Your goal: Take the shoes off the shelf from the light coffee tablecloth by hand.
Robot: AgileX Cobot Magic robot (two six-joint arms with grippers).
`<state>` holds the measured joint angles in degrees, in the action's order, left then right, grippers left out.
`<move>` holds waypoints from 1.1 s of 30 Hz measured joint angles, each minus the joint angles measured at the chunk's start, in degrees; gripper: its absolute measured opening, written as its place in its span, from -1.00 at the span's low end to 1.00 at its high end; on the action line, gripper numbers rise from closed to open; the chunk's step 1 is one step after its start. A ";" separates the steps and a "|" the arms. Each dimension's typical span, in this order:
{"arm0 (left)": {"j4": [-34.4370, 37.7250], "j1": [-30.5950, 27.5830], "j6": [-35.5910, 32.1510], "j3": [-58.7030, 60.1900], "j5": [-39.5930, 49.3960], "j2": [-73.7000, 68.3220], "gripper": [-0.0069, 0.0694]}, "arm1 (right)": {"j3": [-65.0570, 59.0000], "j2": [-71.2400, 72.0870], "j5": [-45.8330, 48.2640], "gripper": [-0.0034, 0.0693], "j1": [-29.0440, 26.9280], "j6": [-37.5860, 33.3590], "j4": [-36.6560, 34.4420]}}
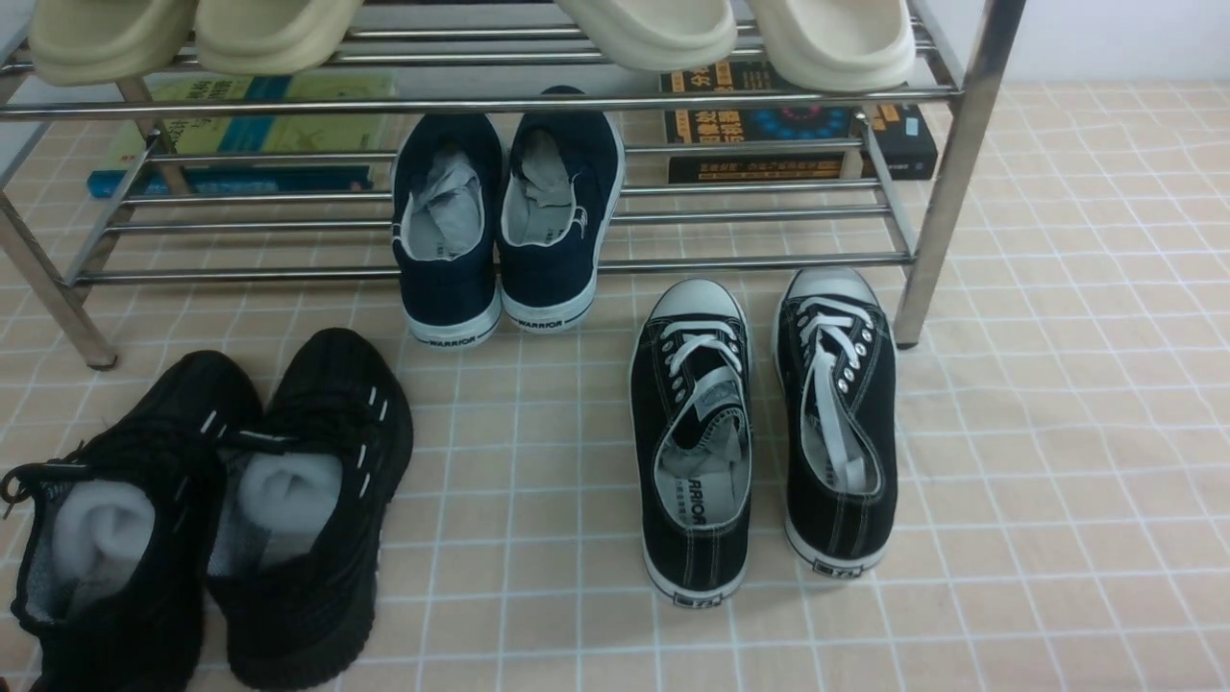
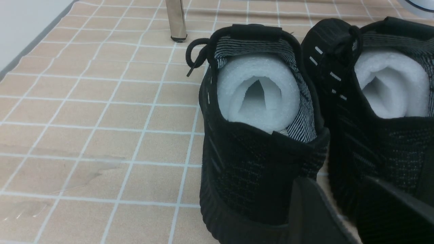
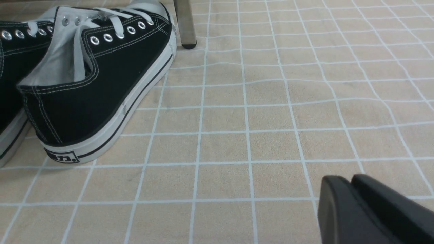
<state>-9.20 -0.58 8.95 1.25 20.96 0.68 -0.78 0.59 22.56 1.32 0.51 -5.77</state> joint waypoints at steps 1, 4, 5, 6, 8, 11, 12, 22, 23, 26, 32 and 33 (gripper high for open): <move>0.00 0.00 0.00 0.00 0.00 0.00 -0.19 | 0.00 0.00 0.00 -0.72 0.80 0.00 0.00; 0.00 0.00 0.00 0.00 0.00 0.00 -0.19 | 0.00 0.00 0.00 -0.70 2.29 0.00 0.00; 0.00 0.00 0.00 0.00 0.00 0.00 -0.19 | 0.00 0.00 0.00 -0.70 2.49 0.00 0.00; 0.00 0.00 0.00 0.00 0.00 0.00 -0.19 | 0.00 0.00 0.00 -0.69 2.56 0.00 0.00; 0.00 0.00 0.00 0.00 0.00 0.00 -0.19 | 0.00 0.00 0.00 -0.69 2.58 0.00 0.00; 0.00 0.00 0.00 0.00 0.00 0.00 -0.19 | 0.00 0.00 0.00 -0.68 2.75 0.00 0.00; 0.00 0.00 0.00 0.00 0.00 0.00 -0.19 | 0.00 0.00 0.00 -0.68 2.75 0.00 0.00; 0.00 0.00 0.00 0.00 0.00 0.00 -0.19 | 0.00 0.00 0.00 -0.65 2.75 0.00 0.00; 0.00 0.00 0.00 0.00 0.00 0.00 -0.19 | 0.00 0.00 0.00 -0.64 2.75 0.00 0.00; 0.00 0.00 0.00 0.00 0.00 0.00 -0.19 | 0.00 0.00 0.00 -0.63 2.75 0.00 0.00; 0.00 0.00 0.00 0.00 0.00 0.00 -0.19 | 0.00 0.00 0.00 -0.61 2.75 0.00 0.00; 0.00 0.00 0.00 0.00 0.00 0.00 -0.19 | 0.00 0.00 0.00 -0.61 2.75 0.00 0.00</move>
<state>-9.20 -0.58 8.95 1.25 20.96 0.68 -0.78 0.59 22.56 4.07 0.51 -5.77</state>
